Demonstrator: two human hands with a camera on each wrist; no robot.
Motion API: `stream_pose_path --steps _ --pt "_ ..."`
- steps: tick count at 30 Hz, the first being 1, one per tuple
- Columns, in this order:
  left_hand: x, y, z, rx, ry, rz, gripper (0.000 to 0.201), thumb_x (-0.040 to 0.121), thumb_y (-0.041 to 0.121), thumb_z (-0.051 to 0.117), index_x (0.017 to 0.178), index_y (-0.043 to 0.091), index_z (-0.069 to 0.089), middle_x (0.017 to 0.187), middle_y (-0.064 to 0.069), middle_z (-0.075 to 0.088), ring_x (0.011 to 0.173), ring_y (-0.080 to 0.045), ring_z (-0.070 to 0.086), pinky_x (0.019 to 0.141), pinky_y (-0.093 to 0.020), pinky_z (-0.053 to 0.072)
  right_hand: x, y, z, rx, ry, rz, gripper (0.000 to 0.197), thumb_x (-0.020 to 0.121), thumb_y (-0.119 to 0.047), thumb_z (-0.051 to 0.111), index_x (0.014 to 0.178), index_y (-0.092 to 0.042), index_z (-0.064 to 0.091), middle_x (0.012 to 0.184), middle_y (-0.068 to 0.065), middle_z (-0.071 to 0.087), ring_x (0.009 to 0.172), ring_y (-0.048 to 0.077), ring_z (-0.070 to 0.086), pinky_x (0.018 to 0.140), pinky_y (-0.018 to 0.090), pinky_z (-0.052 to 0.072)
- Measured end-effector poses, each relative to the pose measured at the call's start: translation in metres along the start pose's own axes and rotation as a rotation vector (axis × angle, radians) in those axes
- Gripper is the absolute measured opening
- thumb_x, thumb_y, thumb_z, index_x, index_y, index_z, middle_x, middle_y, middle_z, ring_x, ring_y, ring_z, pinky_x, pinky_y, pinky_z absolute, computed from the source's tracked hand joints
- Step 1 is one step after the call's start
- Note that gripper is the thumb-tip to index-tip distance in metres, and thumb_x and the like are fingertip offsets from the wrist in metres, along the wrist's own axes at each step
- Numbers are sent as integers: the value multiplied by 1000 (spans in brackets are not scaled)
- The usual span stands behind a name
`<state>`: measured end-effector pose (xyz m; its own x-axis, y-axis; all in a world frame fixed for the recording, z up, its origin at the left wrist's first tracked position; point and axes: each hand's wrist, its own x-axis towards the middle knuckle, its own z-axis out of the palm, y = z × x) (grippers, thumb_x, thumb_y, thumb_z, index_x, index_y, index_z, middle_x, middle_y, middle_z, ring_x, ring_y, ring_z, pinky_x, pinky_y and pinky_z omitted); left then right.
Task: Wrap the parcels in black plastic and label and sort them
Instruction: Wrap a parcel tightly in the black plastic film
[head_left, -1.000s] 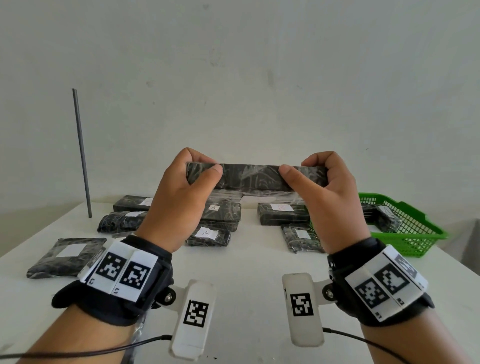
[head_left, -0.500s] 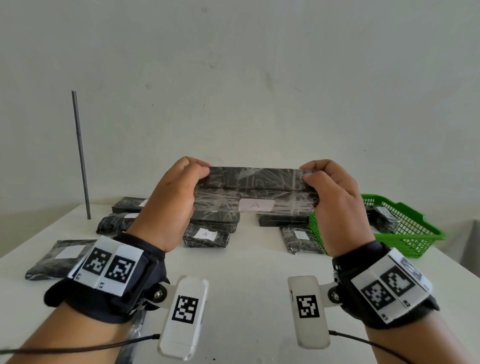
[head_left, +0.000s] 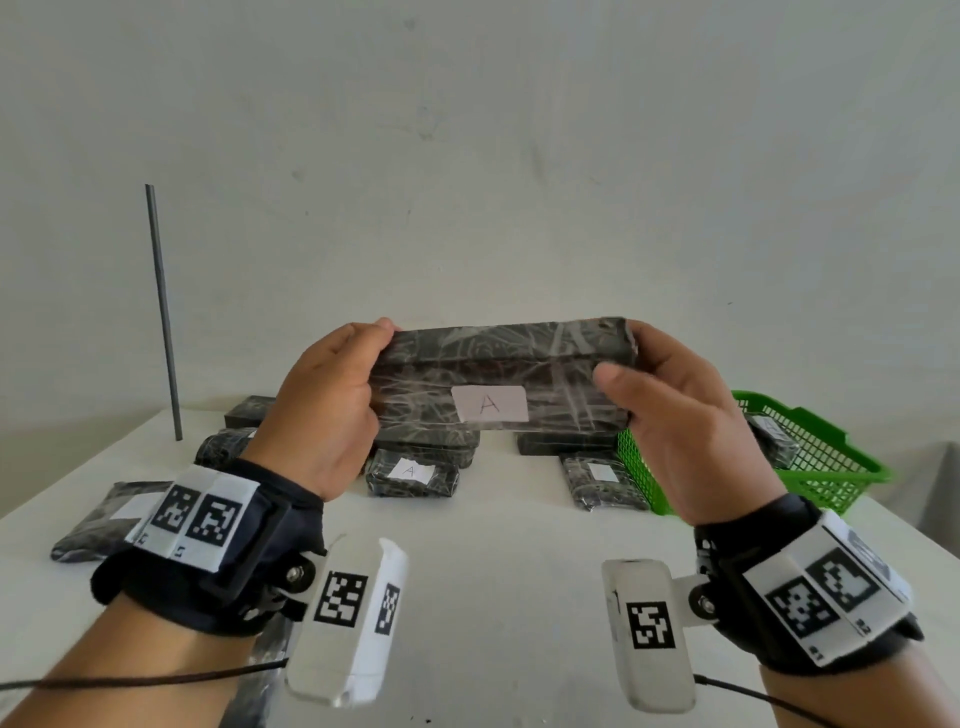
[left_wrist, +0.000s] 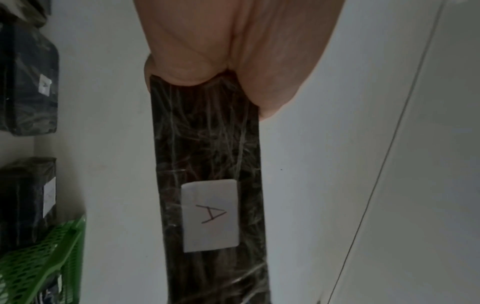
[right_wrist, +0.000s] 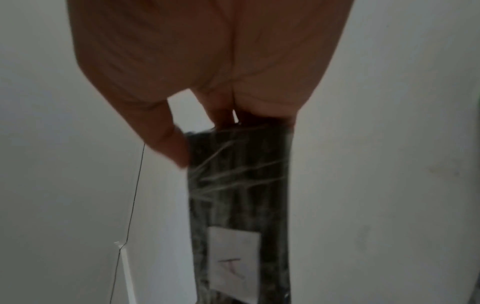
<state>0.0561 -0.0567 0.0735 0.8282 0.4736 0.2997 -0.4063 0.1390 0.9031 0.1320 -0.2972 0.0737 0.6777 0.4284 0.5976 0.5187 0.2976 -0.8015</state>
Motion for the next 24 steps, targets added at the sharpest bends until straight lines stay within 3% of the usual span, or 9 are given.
stream_pose_path --steps 4,6,9,12,14,17,20,22,24 --pt "3 -2 -2 -23 -36 -89 29 108 25 50 87 14 66 86 -5 69 88 -23 66 92 -44 53 -4 0 2 43 -1 -2 38 86 -13 76 123 -6 71 120 16 76 118 37 71 108 48 54" --pt "3 -5 1 249 -29 -69 26 106 25 53 88 15 69 91 -1 72 90 -20 67 88 -40 50 -2 -1 4 102 59 -4 38 77 -14 78 114 -4 73 113 19 78 109 37 74 101 48 57" --pt "-9 0 15 586 -129 41 40 100 56 53 100 21 73 106 10 75 106 -6 66 91 -33 46 1 -1 10 32 69 -28 32 74 -11 81 105 -5 72 100 13 79 92 28 76 85 40 62" --pt "-22 10 36 533 -407 116 73 95 77 34 117 19 71 114 0 75 114 -16 68 102 -41 49 1 2 20 -65 44 -27 31 78 -10 82 107 -8 70 99 7 80 91 24 77 84 37 62" --pt "-22 8 48 435 -437 109 69 98 74 33 121 19 69 114 -2 75 112 -18 70 101 -37 51 1 5 28 -138 6 -16 26 89 -12 80 111 -14 66 101 5 78 96 23 76 88 42 61" --pt "-28 2 59 442 -272 176 39 108 44 40 112 11 60 91 6 65 83 -1 63 70 -10 48 -1 6 37 -74 -9 22 20 93 -23 68 110 -16 58 98 3 72 94 22 71 88 45 58" --pt "-35 -7 62 422 -275 256 29 110 24 40 113 -3 52 87 1 52 73 -3 53 64 -12 44 -1 1 43 159 33 107 19 94 -32 57 96 -13 57 89 7 65 88 26 64 84 50 51" --pt "-36 -9 63 383 -267 266 23 111 17 40 111 -3 50 86 4 49 69 2 50 65 -10 44 -1 0 45 147 83 111 17 92 -31 54 89 -14 56 85 8 61 84 27 59 80 49 47" --pt "-37 -6 65 303 -283 216 24 110 19 40 108 -4 48 84 0 46 70 -5 49 62 -14 42 1 0 47 101 107 78 14 90 -28 53 85 -16 56 84 9 59 84 27 56 79 47 44"
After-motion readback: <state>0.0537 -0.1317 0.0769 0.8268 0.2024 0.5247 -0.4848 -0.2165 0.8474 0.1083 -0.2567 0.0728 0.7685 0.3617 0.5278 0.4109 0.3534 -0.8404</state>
